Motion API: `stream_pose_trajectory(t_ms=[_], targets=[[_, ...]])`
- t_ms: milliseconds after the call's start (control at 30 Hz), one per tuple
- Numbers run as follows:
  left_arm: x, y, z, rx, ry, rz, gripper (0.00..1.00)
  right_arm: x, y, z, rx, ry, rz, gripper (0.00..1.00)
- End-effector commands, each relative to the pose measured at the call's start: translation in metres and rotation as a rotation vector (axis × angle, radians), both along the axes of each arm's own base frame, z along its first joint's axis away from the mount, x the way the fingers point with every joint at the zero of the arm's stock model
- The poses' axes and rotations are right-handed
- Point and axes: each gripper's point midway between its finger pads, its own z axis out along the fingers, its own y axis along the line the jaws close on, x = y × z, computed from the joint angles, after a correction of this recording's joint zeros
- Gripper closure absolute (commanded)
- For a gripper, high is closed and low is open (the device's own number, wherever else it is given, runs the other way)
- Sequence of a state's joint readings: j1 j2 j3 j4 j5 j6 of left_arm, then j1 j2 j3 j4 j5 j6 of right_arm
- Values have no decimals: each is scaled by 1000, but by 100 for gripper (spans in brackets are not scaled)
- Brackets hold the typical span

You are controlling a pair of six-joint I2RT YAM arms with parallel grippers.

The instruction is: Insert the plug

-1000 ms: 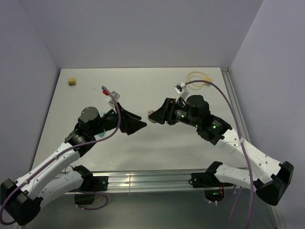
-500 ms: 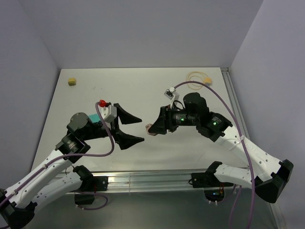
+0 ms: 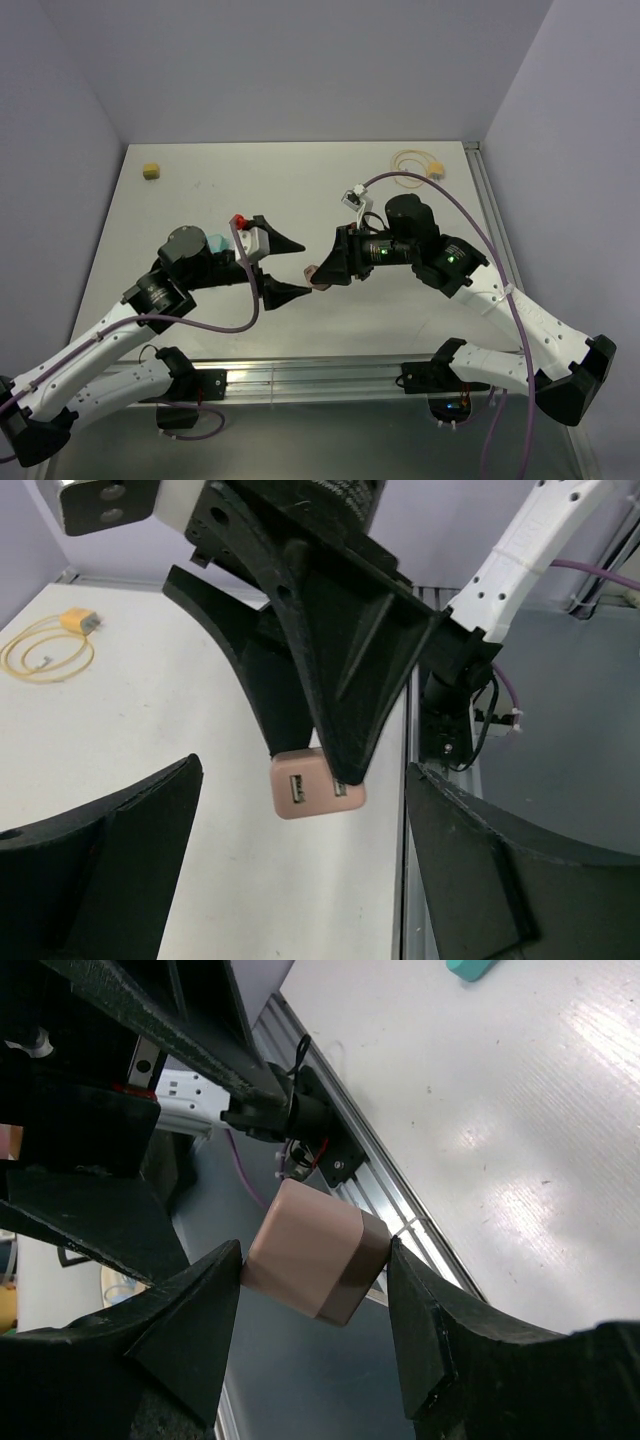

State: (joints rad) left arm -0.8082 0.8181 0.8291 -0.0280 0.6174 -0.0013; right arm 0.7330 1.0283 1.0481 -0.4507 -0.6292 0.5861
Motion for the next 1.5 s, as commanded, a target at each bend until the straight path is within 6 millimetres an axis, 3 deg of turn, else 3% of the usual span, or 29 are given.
stream_pose_trajectory(t_ms=[0, 533, 1233, 1333, 1433, 1467], targets=[[9, -4, 12, 26, -28, 19, 13, 0, 3, 32, 67, -64, -2, 100], [9, -14, -11, 109, 26, -20, 16, 3, 8, 35, 53, -65, -21, 100], [9, -21, -14, 125, 66, -35, 31, 4, 18, 31, 17, -64, -21, 100], [9, -20, -14, 125, 66, -34, 41, 4, 19, 29, 11, -63, -22, 100], [8, -21, -15, 135, 68, -44, 70, 4, 19, 29, 5, -67, -26, 100], [8, -21, -18, 146, 75, -44, 99, 4, 19, 28, 4, -69, -29, 100]])
